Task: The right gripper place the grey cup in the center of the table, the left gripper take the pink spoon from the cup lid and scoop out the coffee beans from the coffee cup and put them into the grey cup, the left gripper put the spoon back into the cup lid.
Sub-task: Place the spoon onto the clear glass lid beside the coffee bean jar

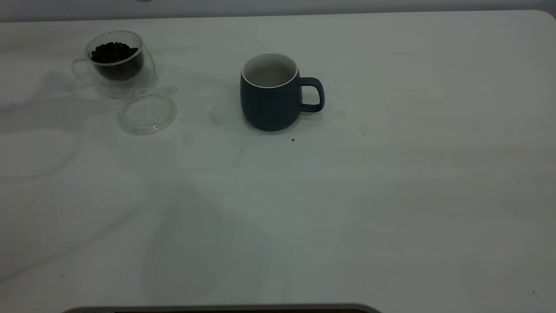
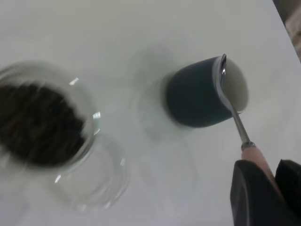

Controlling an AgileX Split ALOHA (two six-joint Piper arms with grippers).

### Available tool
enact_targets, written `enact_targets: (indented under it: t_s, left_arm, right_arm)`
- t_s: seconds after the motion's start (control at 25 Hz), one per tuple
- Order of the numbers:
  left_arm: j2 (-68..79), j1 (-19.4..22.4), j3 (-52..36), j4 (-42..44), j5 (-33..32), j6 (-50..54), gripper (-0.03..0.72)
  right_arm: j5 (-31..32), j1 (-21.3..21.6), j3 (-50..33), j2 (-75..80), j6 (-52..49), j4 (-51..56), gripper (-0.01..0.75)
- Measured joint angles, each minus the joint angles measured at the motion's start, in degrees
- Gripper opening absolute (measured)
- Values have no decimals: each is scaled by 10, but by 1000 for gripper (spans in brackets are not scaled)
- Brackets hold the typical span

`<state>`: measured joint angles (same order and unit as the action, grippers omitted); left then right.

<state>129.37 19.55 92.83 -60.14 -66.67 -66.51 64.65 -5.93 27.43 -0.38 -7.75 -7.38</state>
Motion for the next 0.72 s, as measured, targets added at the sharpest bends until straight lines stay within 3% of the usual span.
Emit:
enact_targets:
  t_s: [0.24, 0.4, 0.72]
  left_arm:
    - [24, 51, -56, 17, 1, 9, 121]
    - [38, 54, -101, 23, 8, 7, 121]
    - [60, 57, -157, 11, 86, 7, 121]
  right_arm:
    - [0, 0, 0, 0, 0, 0, 590]
    - [0, 0, 0, 0, 0, 0, 590]
    - [0, 0, 0, 0, 0, 0, 590]
